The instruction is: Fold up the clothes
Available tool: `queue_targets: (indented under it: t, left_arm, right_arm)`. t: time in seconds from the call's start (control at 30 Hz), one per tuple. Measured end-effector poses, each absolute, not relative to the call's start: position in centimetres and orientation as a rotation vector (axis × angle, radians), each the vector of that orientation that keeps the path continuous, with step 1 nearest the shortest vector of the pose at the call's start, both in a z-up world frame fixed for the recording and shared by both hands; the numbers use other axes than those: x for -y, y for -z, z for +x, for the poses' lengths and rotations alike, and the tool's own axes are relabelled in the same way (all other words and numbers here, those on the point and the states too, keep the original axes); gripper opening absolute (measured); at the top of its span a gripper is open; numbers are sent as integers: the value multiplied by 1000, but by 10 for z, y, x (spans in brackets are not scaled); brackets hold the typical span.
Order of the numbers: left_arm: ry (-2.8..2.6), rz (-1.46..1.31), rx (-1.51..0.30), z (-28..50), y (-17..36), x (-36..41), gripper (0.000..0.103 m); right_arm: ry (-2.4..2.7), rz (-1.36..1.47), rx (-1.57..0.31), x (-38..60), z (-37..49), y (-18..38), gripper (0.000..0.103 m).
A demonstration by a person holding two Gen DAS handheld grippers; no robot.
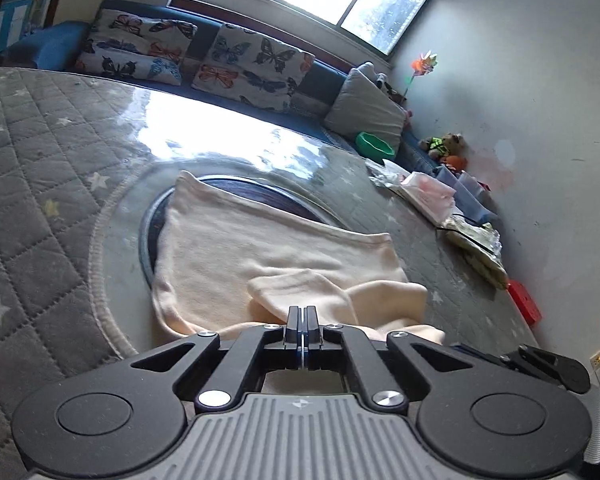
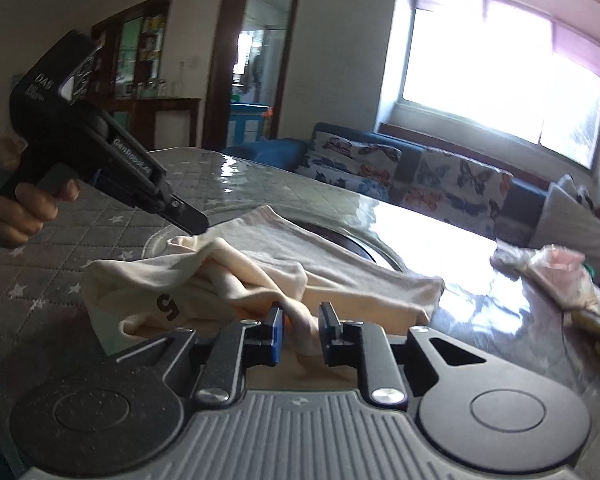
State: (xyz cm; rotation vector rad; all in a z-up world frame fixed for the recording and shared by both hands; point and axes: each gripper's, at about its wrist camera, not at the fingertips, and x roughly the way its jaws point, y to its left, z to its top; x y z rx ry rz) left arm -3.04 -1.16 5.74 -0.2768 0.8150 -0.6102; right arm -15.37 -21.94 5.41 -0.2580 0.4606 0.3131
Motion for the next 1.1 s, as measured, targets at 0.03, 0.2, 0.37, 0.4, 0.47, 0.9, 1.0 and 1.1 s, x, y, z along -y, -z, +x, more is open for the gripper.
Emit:
queue_targets:
  t: [0.03,0.2,0.37,0.4,0.47,0.9,1.0,1.1]
  left_arm:
    - [620,-273,-821,-30,-58,15,4]
    - [592,-250,-851,-21,-53,31,32]
    - [555,-290,-913,-4,-43,35,43]
    - [552,-289,-924,-1,-41,37,43]
    - [547,-285,-947,4,-36,43,42]
    - [501,-321,-787,-9,-59,25,8]
    - [456,-353,-726,-17,-71,6,7]
    - [410,-381,-670,-27,-82,-16,7]
  right_arm:
    - [-319,-274,-463,216,-152,-54,18]
    - [-327,-320,-467,204,-146,-49,16]
    - [-307,-305,-481,211,-146,-51,14]
    - [-304,-304,-487,212,-146,-51,14]
    - [-302,-302,-487,215,-148,-53,16]
    - [-379,-323,-448,200,-155,-67,26]
    - [-400,-343,-469,189,-147,-58,26]
    - [-413,-364,-481,178,-140,-50,26]
